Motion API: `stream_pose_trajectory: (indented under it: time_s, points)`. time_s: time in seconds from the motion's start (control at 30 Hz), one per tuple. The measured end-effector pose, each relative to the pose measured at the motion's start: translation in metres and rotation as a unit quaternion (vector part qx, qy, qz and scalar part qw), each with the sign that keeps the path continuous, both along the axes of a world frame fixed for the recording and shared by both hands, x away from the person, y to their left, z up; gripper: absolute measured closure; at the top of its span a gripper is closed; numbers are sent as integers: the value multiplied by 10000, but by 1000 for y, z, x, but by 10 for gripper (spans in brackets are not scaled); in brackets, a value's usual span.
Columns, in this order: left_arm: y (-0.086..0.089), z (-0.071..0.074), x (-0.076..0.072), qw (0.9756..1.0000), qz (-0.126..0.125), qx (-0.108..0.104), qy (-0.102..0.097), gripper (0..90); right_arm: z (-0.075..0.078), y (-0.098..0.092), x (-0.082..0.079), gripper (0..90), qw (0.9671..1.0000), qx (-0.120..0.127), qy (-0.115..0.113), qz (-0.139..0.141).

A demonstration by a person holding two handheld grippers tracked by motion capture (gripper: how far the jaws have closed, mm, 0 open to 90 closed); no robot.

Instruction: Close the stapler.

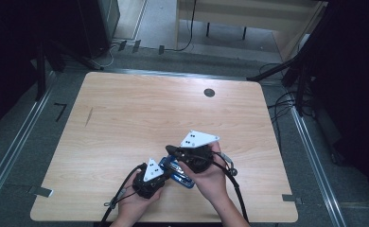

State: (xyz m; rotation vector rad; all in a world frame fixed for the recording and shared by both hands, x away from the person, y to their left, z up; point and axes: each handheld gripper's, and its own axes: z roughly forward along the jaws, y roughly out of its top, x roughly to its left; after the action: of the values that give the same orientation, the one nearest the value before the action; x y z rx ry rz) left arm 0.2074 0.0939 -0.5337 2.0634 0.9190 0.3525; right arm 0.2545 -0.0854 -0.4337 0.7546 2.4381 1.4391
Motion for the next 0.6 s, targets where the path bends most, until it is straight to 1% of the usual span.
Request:
stream_pose_trajectory:
  time_s: [0.07,0.13,0.23,0.3,0.33,0.4,0.5,0.6]
  points:
    - [0,0,0,10000,-9,0,24,900,-1,-3,-1,900,10000,12,9,-11]
    - [-1,-1,0,9999,-67,67,105,900,-3,-8,-2,900,10000,33,3,-46]
    - [-2,-1,-2,9998,-77,168,61,900,-6,-15,-6,900,10000,8,34,-78]
    - [-1,-1,-1,9998,-88,128,84,900,-8,-18,-8,900,9999,1,45,-96]
    - [-1,-1,-1,9999,-60,71,109,900,-10,-20,-9,900,9999,-8,60,-103]
    - [0,-1,0,9998,-87,62,149,900,-13,-24,-11,900,9999,-18,81,-120]
    - [-1,-1,0,9999,-114,60,111,900,-17,-27,-13,900,9999,-39,101,-129]
    - [0,-1,0,9998,-125,50,131,900,-24,-33,-16,900,9998,-88,143,-142]
